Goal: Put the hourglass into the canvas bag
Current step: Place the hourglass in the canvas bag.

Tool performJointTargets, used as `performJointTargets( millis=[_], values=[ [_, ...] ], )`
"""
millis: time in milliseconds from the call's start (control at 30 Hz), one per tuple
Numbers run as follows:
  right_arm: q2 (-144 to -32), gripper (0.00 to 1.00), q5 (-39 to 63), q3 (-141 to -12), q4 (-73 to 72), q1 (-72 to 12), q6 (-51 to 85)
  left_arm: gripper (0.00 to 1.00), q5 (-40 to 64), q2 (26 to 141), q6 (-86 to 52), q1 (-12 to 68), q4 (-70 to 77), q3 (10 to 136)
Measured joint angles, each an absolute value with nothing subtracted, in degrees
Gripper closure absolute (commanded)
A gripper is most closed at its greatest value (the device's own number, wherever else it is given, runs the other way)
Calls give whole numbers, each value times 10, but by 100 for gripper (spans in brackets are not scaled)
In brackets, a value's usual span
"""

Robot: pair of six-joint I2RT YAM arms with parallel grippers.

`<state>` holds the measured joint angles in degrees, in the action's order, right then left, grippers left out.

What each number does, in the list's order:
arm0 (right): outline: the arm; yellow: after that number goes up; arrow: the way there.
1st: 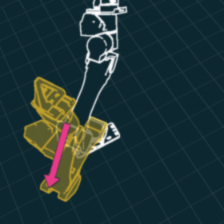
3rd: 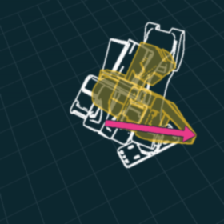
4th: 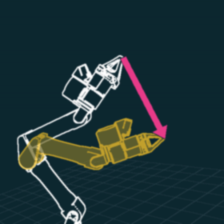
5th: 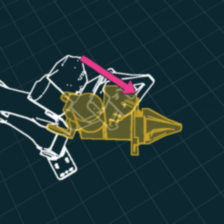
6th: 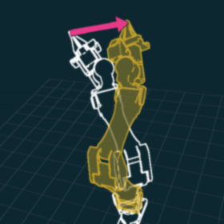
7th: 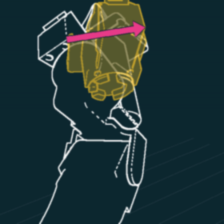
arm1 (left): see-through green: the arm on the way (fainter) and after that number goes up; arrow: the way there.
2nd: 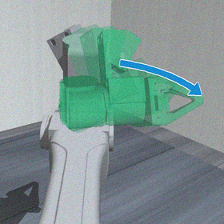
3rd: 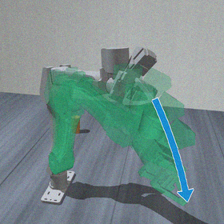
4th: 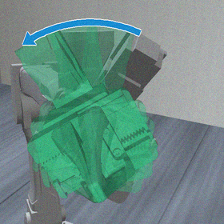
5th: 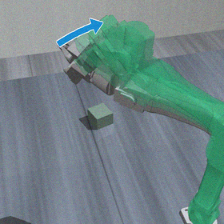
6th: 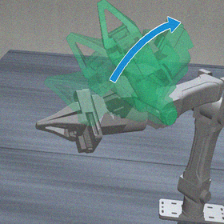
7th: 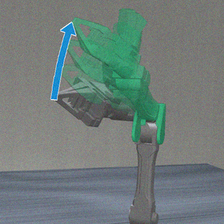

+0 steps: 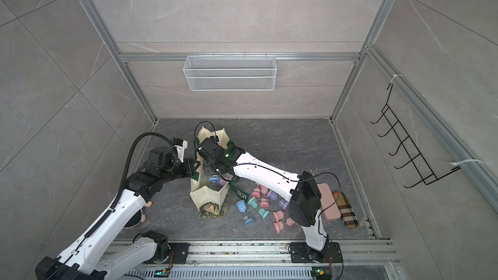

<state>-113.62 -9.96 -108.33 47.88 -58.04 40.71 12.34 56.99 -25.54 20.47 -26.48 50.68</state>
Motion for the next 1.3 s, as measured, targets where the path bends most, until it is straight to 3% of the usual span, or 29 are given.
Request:
performJointTargets(
  millis=[467,1133,1300],
  values=[
    [-1210,99,-65,-1121,531,-562,427,100,124,570,-255,204,-265,507],
    [-1216,53,-55,-1121,531,-562,429,100,126,570,-255,205,-265,507],
    [-1216,45,-51,-1120,529,-562,428,100,126,570,-255,204,-265,507]
  ],
)
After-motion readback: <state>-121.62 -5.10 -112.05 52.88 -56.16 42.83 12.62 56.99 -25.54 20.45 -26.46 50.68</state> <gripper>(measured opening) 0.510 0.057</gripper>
